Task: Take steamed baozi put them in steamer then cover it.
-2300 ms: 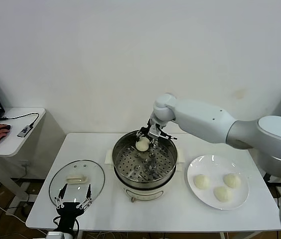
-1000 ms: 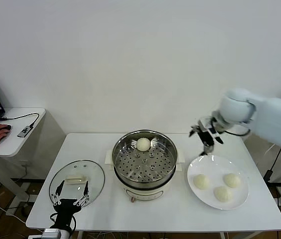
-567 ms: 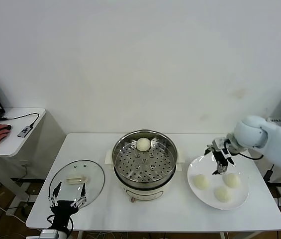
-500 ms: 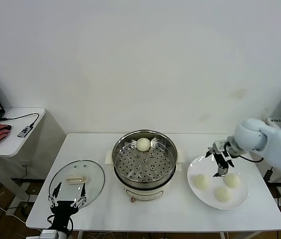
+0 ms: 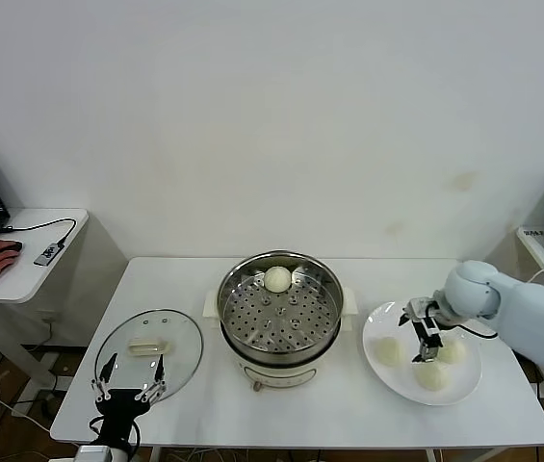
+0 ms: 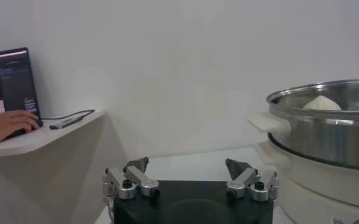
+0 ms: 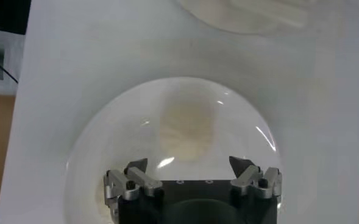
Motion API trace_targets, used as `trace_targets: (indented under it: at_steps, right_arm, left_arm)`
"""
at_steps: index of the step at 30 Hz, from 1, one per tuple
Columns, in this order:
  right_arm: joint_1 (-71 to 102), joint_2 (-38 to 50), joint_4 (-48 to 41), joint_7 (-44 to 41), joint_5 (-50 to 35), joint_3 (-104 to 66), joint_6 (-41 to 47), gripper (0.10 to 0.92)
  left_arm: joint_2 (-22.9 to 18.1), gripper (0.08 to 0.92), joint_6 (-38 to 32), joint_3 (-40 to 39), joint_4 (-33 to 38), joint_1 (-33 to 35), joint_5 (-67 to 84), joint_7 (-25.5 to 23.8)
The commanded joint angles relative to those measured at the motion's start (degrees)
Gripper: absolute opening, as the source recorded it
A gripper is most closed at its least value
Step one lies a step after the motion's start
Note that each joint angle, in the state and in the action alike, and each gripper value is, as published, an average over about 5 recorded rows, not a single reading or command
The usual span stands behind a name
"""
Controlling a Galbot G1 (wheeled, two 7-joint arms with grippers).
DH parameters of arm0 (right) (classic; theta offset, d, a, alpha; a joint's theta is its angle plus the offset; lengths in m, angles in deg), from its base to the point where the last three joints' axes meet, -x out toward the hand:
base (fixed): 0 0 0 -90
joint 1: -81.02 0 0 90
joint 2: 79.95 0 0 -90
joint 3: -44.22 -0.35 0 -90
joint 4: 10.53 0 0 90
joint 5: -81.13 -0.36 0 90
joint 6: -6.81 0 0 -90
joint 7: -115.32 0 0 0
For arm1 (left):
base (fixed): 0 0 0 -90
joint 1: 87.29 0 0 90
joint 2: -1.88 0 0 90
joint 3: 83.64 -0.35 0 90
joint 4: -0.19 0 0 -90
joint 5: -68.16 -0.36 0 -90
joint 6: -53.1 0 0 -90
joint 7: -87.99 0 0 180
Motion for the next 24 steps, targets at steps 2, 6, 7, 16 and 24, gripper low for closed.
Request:
trace_targets:
  at_steps: [2, 6, 7, 16, 24]
  right_arm:
    - [3.84, -4.24, -3.13, 0.62, 1.51, -2.31, 0.03, 0.797]
    - [4.12, -5.22, -3.85, 0.7, 2.01, -2.37, 0.18, 0.772]
    - [4.16, -5.36, -3.98, 0.71, 2.13, -2.37, 0.23, 0.767]
    - [4.71, -5.86, -4.61, 0.74, 3.33, -3.11, 0.44, 0.692]
    - [4.01, -4.93, -3.82, 0.54, 2.82, -3.83, 0.45, 0.569]
  left_arm:
    - [0.08, 0.823, -0.03, 0.22, 0.03, 0.05, 0.07, -0.01]
    - [-0.03, 0.823, -0.06, 0.22, -0.03, 0.06, 0.1, 0.0]
    - [-0.08, 0.823, -0.06, 0.19, -0.06, 0.04, 0.1, 0.0]
    - [-0.38, 0.823, -0.03, 0.0, -0.17, -0.19, 0.07, 0.03]
    - [-0.49, 0.823, -0.03, -0.01, 0.04, -0.18, 0.06, 0.03]
